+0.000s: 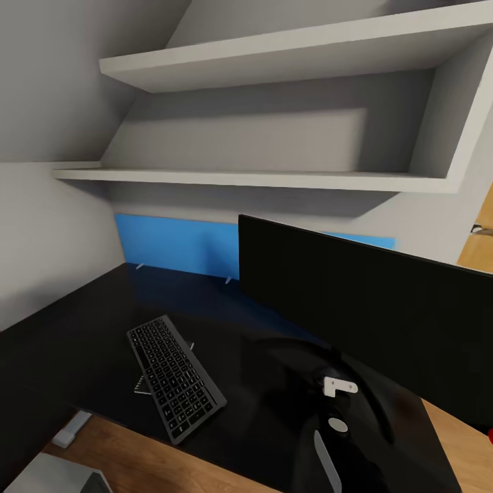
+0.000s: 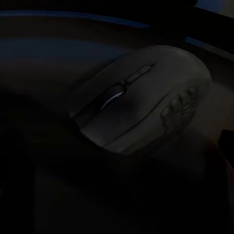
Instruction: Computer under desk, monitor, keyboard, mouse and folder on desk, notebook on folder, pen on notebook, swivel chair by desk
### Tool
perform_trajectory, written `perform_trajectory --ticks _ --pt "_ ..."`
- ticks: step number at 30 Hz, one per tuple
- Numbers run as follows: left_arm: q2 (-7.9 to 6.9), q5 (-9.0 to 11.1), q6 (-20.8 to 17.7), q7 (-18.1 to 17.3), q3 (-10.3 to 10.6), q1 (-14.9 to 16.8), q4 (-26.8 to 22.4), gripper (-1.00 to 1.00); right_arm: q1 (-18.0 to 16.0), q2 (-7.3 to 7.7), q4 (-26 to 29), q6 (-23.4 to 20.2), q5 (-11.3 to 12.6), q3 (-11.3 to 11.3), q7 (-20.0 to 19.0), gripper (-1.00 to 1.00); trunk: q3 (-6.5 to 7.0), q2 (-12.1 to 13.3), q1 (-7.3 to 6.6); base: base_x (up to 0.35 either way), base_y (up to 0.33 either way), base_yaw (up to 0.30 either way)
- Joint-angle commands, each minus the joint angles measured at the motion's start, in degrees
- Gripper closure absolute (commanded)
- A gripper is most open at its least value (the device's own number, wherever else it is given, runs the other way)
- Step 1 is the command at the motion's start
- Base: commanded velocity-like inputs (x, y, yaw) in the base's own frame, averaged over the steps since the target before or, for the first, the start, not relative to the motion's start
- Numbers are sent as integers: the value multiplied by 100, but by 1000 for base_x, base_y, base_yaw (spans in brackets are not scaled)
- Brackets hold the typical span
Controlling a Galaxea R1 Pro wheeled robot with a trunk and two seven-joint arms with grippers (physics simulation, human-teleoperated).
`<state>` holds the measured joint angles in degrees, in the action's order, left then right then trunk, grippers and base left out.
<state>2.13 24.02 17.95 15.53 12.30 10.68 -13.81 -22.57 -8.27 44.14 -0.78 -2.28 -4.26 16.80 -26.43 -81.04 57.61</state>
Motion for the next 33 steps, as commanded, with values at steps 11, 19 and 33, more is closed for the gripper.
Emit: perform_trajectory --ticks 11,19,33 --pt "-2 33 24 42 45 4 1 -100 -1 -8 -222 -45 -18 -17 17 -100 -7 -2 1 99 0 0" --pt "-2 33 21 41 45 4 1 -100 -1 -8 -222 -45 -18 -20 17 -100 -7 -2 1 6 0 0" --pt "-2 33 18 39 45 4 1 -100 -1 10 -222 -45 -18 -123 37 -100 -7 -2 1 0 0 0"
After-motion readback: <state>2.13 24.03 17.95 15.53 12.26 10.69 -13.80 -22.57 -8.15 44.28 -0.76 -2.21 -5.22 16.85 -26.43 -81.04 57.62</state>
